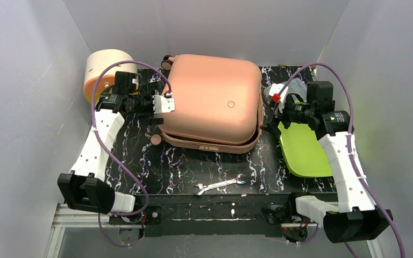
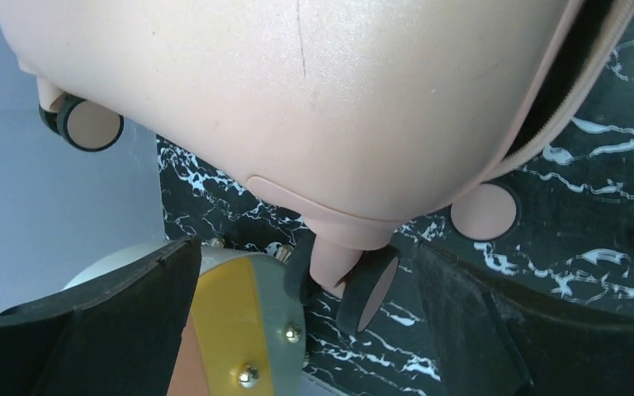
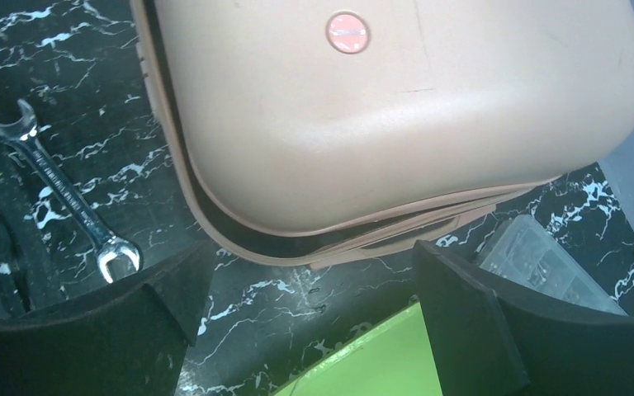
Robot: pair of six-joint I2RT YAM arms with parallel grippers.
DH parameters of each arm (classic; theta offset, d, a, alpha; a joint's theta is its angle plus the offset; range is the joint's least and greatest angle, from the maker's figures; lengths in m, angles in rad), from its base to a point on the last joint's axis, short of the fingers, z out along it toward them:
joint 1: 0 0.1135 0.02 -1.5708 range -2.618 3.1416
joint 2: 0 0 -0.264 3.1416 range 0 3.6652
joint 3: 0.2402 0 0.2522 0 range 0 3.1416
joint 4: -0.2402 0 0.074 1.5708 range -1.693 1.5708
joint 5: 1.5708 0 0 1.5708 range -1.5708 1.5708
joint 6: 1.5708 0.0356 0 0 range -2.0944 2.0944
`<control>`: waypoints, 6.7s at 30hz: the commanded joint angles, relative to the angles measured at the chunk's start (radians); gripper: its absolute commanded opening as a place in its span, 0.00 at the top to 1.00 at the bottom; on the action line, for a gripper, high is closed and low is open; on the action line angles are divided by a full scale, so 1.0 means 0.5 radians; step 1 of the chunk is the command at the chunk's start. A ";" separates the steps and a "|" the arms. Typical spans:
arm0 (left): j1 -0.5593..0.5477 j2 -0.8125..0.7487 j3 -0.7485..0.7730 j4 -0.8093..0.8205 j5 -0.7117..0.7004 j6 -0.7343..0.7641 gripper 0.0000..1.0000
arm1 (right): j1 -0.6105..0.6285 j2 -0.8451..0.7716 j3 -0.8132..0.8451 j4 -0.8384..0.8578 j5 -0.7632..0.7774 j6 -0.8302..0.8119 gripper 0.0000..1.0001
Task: Open, take out, and arrange the luggage
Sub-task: Open the luggage at the center of the board.
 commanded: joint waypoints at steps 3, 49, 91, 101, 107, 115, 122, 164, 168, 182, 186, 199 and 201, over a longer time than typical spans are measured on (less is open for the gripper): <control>0.052 0.158 0.272 -0.604 0.167 0.420 0.06 | 0.107 -0.065 0.071 -0.147 -0.158 -0.077 0.02; 0.049 0.435 0.763 0.850 -0.176 -0.987 1.00 | 1.504 0.692 0.274 0.725 1.442 -0.322 0.02; 0.156 0.564 0.163 -0.083 0.071 0.394 0.09 | 1.310 0.429 0.271 0.297 0.871 -0.260 0.02; 0.139 0.555 0.173 -0.078 0.148 0.213 0.82 | 1.319 0.410 0.301 0.062 0.684 -0.493 0.02; 0.138 0.555 0.404 0.121 0.173 -0.219 0.94 | 1.383 0.445 0.370 -0.302 0.506 -0.779 0.02; 0.126 0.519 0.656 0.498 0.166 -0.843 0.94 | 1.444 0.490 0.189 -0.045 0.569 -0.651 0.02; 0.084 0.482 0.688 0.636 0.093 -0.941 0.92 | 1.448 0.464 0.054 0.340 0.787 -0.442 0.24; -0.012 -0.509 -0.923 0.491 0.581 -0.875 0.02 | 0.726 1.600 1.489 1.474 1.882 -0.408 0.25; -0.140 -0.440 -0.979 0.518 0.496 -0.847 0.02 | 0.706 1.643 1.507 1.488 1.930 -0.470 0.24; -0.379 -0.297 -1.086 0.631 0.327 -0.885 0.02 | 0.491 2.031 1.801 1.840 2.182 -0.571 0.21; -0.379 -0.268 -1.091 0.677 0.296 -0.901 0.02 | 0.482 2.039 1.773 1.903 2.170 -0.519 0.20; -0.411 -0.148 -1.099 0.933 0.094 -1.155 0.10 | 0.485 1.331 1.064 1.443 1.769 0.074 0.18; -0.417 -0.177 -1.114 0.949 0.089 -1.187 0.20 | 0.485 1.112 0.822 1.352 1.678 0.229 0.17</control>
